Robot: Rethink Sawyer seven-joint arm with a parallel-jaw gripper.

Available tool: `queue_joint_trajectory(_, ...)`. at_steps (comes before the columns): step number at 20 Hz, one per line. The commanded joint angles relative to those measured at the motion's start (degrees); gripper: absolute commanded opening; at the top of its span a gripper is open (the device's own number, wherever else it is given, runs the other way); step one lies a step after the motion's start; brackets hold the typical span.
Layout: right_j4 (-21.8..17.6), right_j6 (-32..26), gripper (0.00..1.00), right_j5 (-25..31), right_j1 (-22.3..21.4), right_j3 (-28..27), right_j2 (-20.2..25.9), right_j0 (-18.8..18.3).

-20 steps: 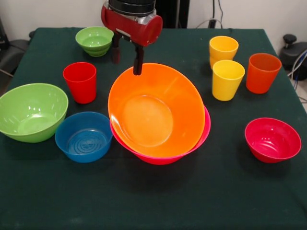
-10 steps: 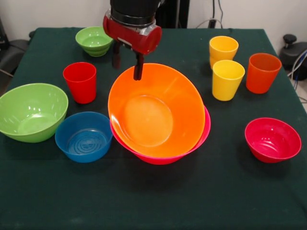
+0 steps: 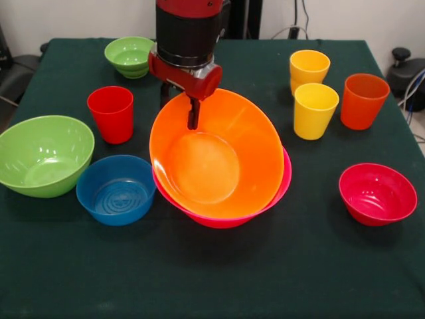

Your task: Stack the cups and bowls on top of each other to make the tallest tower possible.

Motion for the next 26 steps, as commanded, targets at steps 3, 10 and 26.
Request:
queue_joint_trajectory(3, -5.5, -8.0, 1.00, -5.5, 7.3, -4.3, 6.6, -1.4)
queue_joint_trajectory(10, -6.0, -9.6, 1.00, -4.4, 8.4, -6.3, 8.1, -2.3)
queue_joint_trajectory(26, -3.1, -5.7, 1.00, 0.1, -2.8, 1.1, 7.1, -0.9)
